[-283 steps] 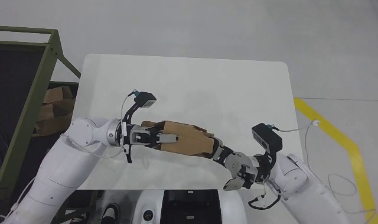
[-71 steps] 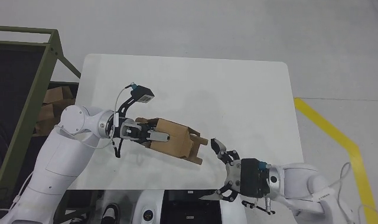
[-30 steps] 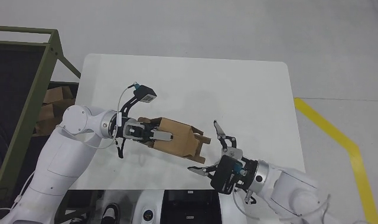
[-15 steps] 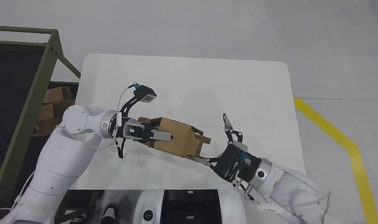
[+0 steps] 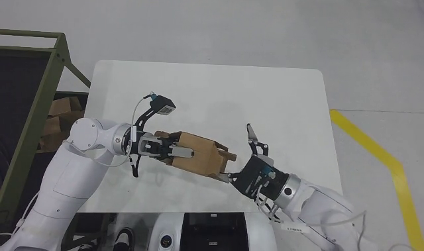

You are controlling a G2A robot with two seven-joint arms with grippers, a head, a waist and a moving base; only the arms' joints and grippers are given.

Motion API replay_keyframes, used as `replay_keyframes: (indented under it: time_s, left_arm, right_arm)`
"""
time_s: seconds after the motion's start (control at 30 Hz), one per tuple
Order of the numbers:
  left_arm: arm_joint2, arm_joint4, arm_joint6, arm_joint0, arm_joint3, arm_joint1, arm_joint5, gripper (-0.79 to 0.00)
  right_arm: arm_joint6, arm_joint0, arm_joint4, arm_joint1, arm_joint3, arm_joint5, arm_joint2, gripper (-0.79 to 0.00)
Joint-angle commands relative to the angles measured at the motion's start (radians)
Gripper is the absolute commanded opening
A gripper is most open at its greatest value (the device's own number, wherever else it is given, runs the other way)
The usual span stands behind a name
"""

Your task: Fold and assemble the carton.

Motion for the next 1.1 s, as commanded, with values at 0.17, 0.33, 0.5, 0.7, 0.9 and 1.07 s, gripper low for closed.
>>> replay_keyframes:
  time_s: [0.17, 0.33, 0.5, 0.7, 0.9, 1.07]
  left_arm:
    - [0.0, 0.0, 0.0, 0.0, 0.0, 0.0, 0.0, -0.785]
    - [0.0, 0.0, 0.0, 0.0, 0.0, 0.0, 0.0, -0.785]
    - [0.0, 0.0, 0.0, 0.0, 0.0, 0.0, 0.0, -0.785]
    - [0.0, 0.0, 0.0, 0.0, 0.0, 0.0, 0.0, -0.785]
    - [0.0, 0.0, 0.0, 0.0, 0.0, 0.0, 0.0, -0.785]
    - [0.0, 0.0, 0.0, 0.0, 0.0, 0.0, 0.0, -0.785]
  right_arm:
    - [0.039, 0.031, -0.018, -0.009, 0.0, 0.018, -0.041, 0.0]
    - [0.057, 0.049, -0.023, -0.016, 0.0, 0.022, -0.064, 0.0]
    - [0.071, 0.06, -0.033, -0.02, 0.0, 0.02, -0.084, 0.0]
    - [0.093, 0.076, -0.028, -0.026, 0.0, 0.019, -0.098, 0.0]
    - [0.102, 0.085, -0.022, -0.031, 0.004, 0.022, -0.106, 0.0]
    - [0.105, 0.093, -0.025, -0.035, 0.008, 0.03, -0.113, 0.0]
